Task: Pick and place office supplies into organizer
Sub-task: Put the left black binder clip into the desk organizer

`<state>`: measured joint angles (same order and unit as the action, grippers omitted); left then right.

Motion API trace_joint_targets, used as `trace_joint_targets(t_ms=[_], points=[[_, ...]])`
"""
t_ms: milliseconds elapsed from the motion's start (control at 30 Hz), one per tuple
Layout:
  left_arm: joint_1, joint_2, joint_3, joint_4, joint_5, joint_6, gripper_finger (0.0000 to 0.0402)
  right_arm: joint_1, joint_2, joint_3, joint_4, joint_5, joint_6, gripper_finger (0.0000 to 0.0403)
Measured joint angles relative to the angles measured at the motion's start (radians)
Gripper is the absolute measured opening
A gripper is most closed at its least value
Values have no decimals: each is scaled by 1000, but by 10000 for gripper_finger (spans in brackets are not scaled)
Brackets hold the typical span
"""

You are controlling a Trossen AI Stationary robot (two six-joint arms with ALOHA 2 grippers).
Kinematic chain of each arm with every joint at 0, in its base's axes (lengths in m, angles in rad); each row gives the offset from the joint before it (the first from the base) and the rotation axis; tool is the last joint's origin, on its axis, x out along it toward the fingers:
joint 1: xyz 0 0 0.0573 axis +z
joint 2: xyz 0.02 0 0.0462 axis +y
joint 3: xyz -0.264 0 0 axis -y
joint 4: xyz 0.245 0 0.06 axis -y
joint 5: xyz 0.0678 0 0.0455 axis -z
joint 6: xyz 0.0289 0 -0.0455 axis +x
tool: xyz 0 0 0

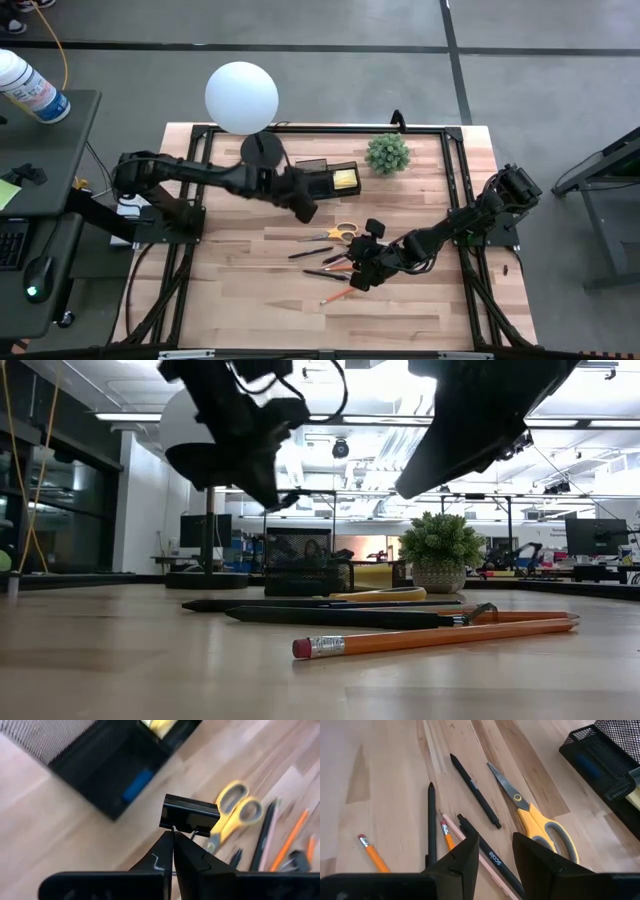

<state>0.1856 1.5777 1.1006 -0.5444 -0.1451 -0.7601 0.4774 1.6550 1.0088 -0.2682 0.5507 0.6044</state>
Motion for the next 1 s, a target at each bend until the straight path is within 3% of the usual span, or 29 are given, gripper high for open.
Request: trace_joint_targets(t_ms=[200, 300, 800, 1000], points=[[104, 53, -2, 69, 162, 96, 0, 0, 0, 0, 5, 1, 1, 119], [117, 83, -2, 78, 189, 132, 0, 0, 0, 0, 11, 1, 0, 119], [109, 138, -2, 112, -36, 207, 0, 0, 0, 0, 12, 0, 0, 119], [109, 142, -2, 208, -51, 332, 0, 0, 0, 0, 12, 0, 0, 119]])
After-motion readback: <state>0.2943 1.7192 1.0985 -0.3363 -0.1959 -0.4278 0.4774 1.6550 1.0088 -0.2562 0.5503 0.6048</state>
